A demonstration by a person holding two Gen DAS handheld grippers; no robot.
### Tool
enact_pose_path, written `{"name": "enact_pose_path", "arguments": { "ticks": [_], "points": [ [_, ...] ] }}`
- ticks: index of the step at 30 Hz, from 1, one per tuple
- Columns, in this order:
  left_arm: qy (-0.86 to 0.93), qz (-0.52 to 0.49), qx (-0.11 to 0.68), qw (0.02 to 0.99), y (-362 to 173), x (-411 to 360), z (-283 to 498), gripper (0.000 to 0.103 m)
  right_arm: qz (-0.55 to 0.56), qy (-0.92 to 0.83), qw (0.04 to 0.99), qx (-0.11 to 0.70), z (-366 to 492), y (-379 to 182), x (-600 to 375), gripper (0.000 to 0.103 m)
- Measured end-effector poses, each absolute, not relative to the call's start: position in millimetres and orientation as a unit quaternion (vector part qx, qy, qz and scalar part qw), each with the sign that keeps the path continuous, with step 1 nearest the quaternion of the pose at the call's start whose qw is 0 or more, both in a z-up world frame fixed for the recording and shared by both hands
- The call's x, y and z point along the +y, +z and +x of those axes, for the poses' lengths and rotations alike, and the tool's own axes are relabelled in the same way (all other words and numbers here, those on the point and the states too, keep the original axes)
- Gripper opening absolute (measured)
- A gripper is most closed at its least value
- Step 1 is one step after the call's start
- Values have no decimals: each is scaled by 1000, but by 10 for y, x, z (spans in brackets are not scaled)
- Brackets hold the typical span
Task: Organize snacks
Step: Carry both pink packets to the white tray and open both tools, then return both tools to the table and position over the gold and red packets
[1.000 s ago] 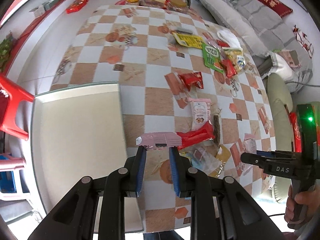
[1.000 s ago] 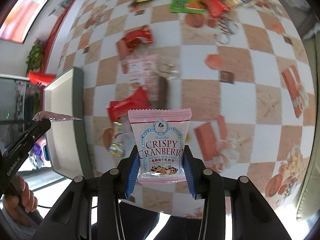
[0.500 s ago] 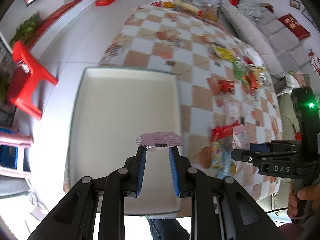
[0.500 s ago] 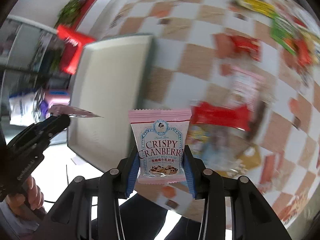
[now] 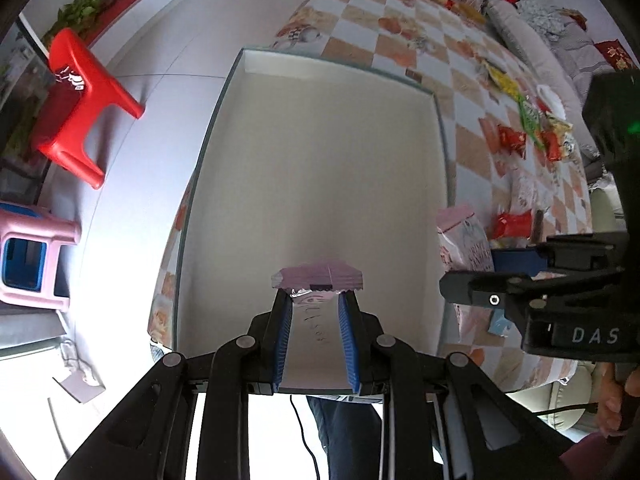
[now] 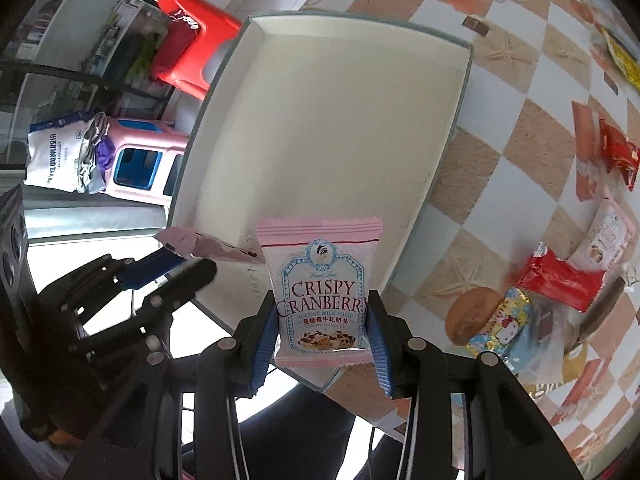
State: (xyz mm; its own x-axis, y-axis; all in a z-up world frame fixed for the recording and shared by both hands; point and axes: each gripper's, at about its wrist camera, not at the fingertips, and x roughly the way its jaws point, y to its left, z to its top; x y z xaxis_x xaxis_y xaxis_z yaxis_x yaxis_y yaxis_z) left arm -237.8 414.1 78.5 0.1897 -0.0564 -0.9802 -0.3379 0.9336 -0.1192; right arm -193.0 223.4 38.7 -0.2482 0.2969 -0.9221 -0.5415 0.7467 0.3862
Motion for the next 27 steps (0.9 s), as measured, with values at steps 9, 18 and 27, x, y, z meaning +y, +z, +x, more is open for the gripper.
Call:
{"name": "enact_pose_path", "arguments": {
  "ticks": [9,18,27],
  "points": [
    [91,-124,634,758,761,4035,-2263,80,-44,281,620,731,-1746,323,1791,86],
    [50,-101,635,764,850,3828,-2047,80,57,138,640,753,-1441,119,576,103],
    [4,-48,655,754,835,3472,-1894,81,139,15,590,795,-1609,-396,-191,103]
  ]
}}
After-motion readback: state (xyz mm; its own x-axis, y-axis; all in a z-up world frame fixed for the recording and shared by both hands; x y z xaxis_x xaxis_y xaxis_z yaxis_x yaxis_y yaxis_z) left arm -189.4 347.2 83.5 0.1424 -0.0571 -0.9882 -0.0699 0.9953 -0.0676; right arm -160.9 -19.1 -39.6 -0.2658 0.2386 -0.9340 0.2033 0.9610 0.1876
